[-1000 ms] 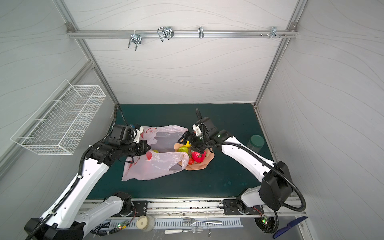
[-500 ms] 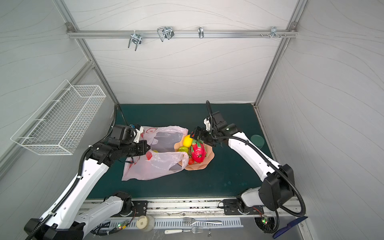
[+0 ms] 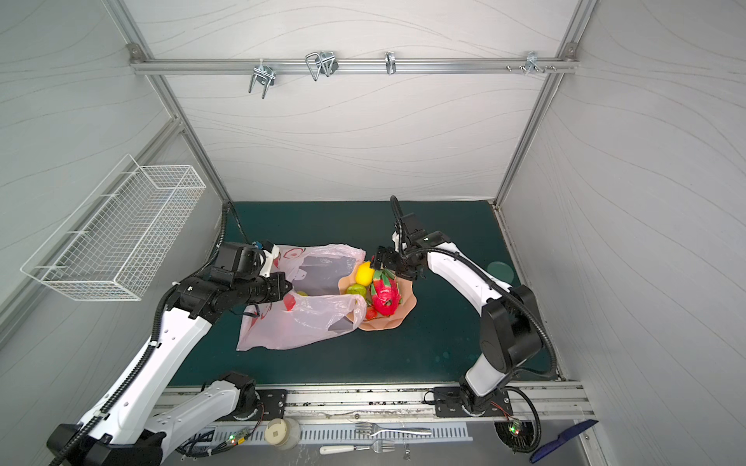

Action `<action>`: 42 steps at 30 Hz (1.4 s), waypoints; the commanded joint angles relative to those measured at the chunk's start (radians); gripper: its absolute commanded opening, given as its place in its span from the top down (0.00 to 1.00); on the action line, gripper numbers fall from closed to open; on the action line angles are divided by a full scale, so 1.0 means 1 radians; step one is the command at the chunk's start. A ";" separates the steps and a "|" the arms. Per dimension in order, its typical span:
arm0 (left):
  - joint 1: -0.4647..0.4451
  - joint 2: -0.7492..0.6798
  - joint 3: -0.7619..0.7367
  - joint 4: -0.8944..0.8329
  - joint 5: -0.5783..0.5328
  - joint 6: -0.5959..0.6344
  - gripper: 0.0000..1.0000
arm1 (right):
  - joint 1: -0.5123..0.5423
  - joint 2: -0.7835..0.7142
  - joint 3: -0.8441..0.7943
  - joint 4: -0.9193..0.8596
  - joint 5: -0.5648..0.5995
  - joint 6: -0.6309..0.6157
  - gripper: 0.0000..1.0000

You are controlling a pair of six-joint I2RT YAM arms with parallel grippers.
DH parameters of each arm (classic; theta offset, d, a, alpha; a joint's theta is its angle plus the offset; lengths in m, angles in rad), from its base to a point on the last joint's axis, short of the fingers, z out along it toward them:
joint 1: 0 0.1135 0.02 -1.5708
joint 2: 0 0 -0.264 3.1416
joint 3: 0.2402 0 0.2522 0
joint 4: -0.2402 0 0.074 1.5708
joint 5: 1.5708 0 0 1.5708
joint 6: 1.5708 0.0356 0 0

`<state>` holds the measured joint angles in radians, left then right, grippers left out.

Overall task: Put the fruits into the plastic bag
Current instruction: 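Lower the right gripper toward the peach on the plate, then close the right gripper on the red-pink peach and lift it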

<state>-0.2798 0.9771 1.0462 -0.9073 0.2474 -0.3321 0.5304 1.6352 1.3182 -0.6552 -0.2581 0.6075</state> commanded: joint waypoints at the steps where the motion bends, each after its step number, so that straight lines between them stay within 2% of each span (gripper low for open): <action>1: -0.004 -0.003 0.021 0.020 0.007 0.018 1.00 | -0.018 0.047 0.051 0.005 0.020 -0.042 0.03; 9: -0.004 -0.002 0.020 0.019 0.007 0.018 1.00 | -0.043 0.176 0.157 -0.046 0.016 -0.077 0.04; 22: -0.004 0.000 0.014 0.017 0.012 0.015 1.00 | -0.053 0.267 0.208 -0.042 0.004 -0.077 0.08; 30: -0.004 -0.005 0.011 0.015 0.014 0.014 1.00 | -0.053 0.299 0.226 -0.032 -0.014 -0.057 0.17; 34: -0.004 -0.005 0.013 0.015 0.012 0.015 1.00 | -0.053 0.304 0.228 -0.026 -0.019 -0.049 0.26; 42: -0.004 0.004 0.019 0.016 0.019 0.015 1.00 | -0.054 0.303 0.220 -0.017 -0.038 -0.033 0.52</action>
<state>-0.2798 0.9794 1.0462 -0.9077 0.2516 -0.3325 0.4828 1.9217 1.5227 -0.6640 -0.2768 0.5690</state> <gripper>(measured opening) 0.048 0.495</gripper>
